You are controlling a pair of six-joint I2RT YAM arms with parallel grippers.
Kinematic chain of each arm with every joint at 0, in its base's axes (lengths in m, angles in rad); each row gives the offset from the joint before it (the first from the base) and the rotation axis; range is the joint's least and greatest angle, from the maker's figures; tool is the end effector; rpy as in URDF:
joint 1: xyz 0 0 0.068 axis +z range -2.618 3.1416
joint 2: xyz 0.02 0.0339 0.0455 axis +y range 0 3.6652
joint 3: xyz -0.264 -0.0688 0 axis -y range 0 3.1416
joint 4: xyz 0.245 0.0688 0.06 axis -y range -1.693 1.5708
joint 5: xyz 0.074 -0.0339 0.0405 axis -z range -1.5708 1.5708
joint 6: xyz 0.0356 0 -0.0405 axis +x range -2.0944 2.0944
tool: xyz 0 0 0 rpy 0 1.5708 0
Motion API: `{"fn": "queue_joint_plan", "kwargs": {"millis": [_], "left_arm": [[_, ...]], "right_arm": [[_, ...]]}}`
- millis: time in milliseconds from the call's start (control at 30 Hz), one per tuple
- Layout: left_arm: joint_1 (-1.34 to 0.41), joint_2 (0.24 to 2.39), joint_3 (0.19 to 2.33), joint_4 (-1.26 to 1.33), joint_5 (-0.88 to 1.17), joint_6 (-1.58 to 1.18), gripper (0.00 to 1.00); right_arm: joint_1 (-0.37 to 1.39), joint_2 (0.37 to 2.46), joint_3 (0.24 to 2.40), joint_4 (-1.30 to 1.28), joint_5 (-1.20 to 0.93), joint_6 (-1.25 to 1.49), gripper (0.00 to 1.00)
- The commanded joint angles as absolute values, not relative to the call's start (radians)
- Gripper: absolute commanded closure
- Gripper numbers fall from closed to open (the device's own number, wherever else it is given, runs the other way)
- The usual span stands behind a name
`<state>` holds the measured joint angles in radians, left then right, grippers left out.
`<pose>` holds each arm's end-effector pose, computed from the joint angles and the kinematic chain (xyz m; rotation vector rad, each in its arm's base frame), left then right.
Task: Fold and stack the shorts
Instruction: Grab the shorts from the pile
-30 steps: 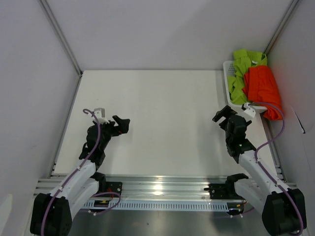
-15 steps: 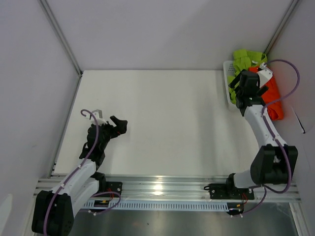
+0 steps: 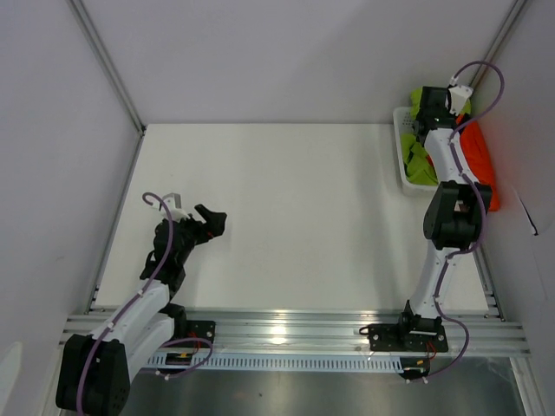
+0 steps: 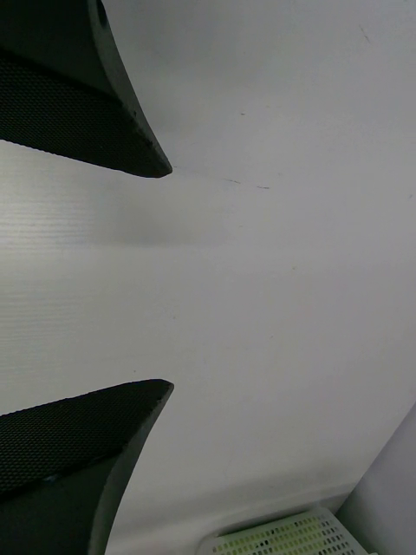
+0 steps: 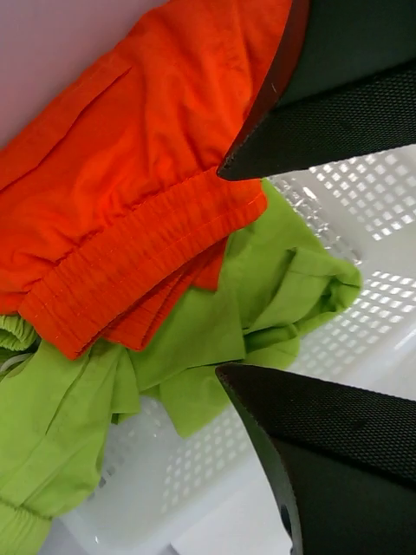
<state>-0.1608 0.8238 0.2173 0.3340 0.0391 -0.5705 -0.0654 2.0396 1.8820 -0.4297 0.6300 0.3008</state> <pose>0.1791 -0.0305 0.1874 -0.3548 1.8446 -0.5439 0.4738 -0.0521 0.3129 0.7239 1.9475 -0.5336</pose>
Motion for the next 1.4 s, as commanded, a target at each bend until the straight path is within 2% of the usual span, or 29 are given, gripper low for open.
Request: {"fn": "queue_joint_plan", "kwargs": {"millis": [0, 300, 367, 467, 567, 633, 667, 700, 733, 967, 1233, 1367], "left_arm": [[-0.163, 0.842, 0.247, 0.359, 0.072, -0.600, 0.01], [-0.166, 0.862, 0.259, 0.359, 0.086, -0.601, 0.01], [-0.166, 0.865, 0.259, 0.360, 0.089, -0.600, 0.01], [-0.167, 0.870, 0.261, 0.364, 0.090, -0.598, 0.01], [-0.167, 0.882, 0.264, 0.370, 0.095, -0.598, 0.01], [-0.167, 0.897, 0.271, 0.368, 0.098, -0.598, 0.01], [-0.169, 0.905, 0.272, 0.368, 0.101, -0.597, 0.01], [-0.169, 0.908, 0.273, 0.370, 0.103, -0.597, 0.01], [-0.169, 0.911, 0.275, 0.370, 0.104, -0.598, 0.01], [-0.184, 0.905, 0.279, 0.371, 0.110, -0.589, 0.02], [-0.198, 0.871, 0.279, 0.357, 0.109, -0.581, 0.01], [-0.202, 0.865, 0.281, 0.353, 0.109, -0.580, 0.01]], "right_arm": [[-0.087, 2.138, 2.041, -0.505, 0.667, 0.221, 0.13], [-0.132, 2.293, 2.137, -0.472, 0.662, 0.209, 0.14], [-0.135, 2.325, 2.163, -0.488, 0.678, 0.204, 0.15], [-0.146, 2.361, 2.174, -0.485, 0.706, 0.213, 0.23], [-0.164, 2.376, 2.174, -0.474, 0.683, 0.219, 0.38], [-0.169, 2.381, 2.175, -0.472, 0.678, 0.224, 0.65], [-0.170, 2.378, 2.175, -0.472, 0.678, 0.224, 0.89], [-0.170, 2.367, 2.175, -0.471, 0.681, 0.230, 0.98], [-0.170, 2.355, 2.172, -0.469, 0.686, 0.235, 1.00], [-0.115, 2.139, 2.012, -0.414, 0.675, 0.253, 1.00], [-0.042, 1.826, 1.830, -0.333, 0.551, 0.262, 1.00], [-0.037, 1.802, 1.836, -0.368, 0.513, 0.264, 1.00]]}}
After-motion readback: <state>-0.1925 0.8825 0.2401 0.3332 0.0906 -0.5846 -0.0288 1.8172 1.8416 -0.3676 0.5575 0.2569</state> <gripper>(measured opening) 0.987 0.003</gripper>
